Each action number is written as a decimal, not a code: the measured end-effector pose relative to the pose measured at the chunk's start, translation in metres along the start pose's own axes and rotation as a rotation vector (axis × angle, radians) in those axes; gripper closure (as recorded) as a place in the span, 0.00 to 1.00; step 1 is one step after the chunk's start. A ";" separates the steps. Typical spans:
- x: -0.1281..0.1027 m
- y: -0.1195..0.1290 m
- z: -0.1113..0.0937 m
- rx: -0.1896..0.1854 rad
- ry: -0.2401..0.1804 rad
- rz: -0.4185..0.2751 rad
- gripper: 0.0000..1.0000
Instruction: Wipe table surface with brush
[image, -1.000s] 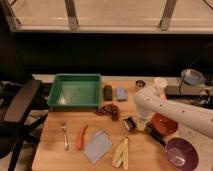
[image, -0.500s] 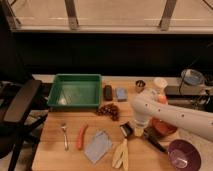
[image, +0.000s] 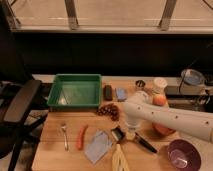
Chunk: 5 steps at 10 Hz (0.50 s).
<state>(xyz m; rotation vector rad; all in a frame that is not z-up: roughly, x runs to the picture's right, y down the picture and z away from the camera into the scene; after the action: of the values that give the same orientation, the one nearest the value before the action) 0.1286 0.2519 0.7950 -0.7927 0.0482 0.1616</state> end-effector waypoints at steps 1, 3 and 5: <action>-0.011 -0.006 0.000 0.003 -0.007 -0.014 1.00; -0.023 -0.025 -0.001 0.012 -0.006 -0.025 1.00; -0.018 -0.037 -0.002 0.018 0.005 -0.008 1.00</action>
<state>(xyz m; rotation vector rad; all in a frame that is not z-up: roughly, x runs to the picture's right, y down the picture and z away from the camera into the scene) 0.1170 0.2226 0.8218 -0.7755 0.0507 0.1518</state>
